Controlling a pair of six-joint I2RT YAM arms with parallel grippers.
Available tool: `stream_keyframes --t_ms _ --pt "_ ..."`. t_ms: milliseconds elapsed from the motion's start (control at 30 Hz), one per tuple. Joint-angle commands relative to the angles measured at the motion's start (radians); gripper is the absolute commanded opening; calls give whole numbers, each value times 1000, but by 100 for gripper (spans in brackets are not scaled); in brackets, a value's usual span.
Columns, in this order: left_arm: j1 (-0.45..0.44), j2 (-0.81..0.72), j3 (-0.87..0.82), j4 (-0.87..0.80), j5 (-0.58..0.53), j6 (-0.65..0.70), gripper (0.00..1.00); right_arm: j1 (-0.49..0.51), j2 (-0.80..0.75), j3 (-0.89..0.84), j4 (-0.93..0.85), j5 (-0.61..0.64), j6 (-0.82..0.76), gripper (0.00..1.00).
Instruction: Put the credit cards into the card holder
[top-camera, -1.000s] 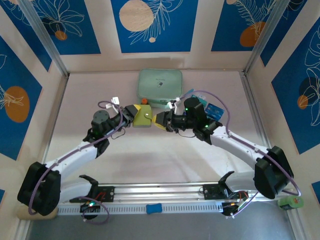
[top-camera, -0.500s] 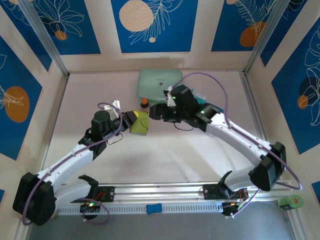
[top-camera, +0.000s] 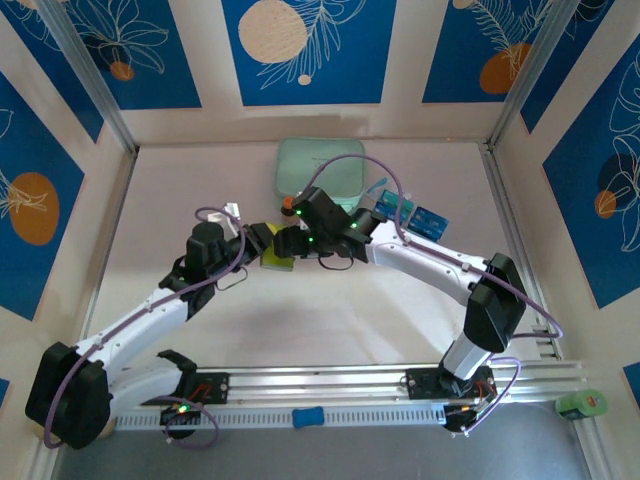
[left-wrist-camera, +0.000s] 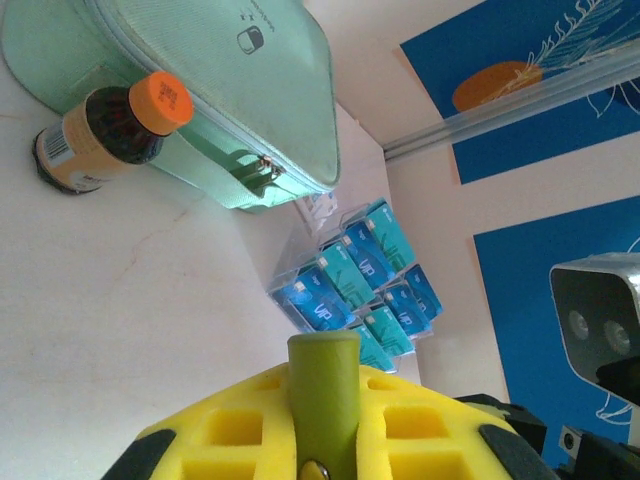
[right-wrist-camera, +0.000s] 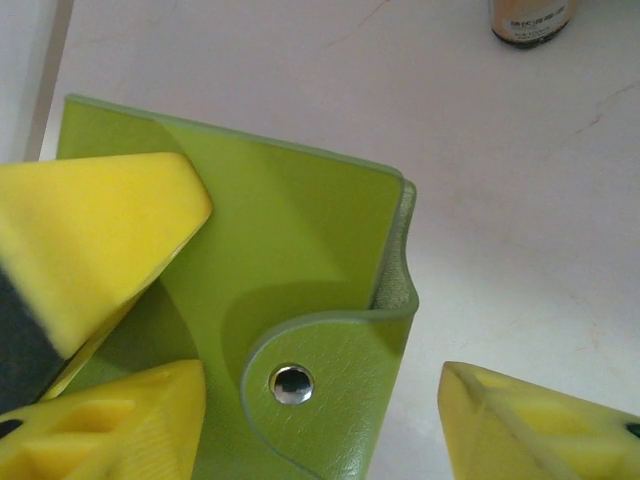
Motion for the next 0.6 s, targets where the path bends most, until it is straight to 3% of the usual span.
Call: stream_keyframes --t_ms 0,300,467,567 --pt "-14 -11 32 55 -8 -23 0 4 30 1 -38 70 4 59" --pt "-23 -14 35 65 -11 -32 0 14 71 -13 -115 231 31 43" --pt "-30 -11 38 66 -14 -34 0 18 99 -11 -126 249 40 36" --pt "-35 -8 40 67 -19 -33 0 22 118 -7 -132 246 48 26"
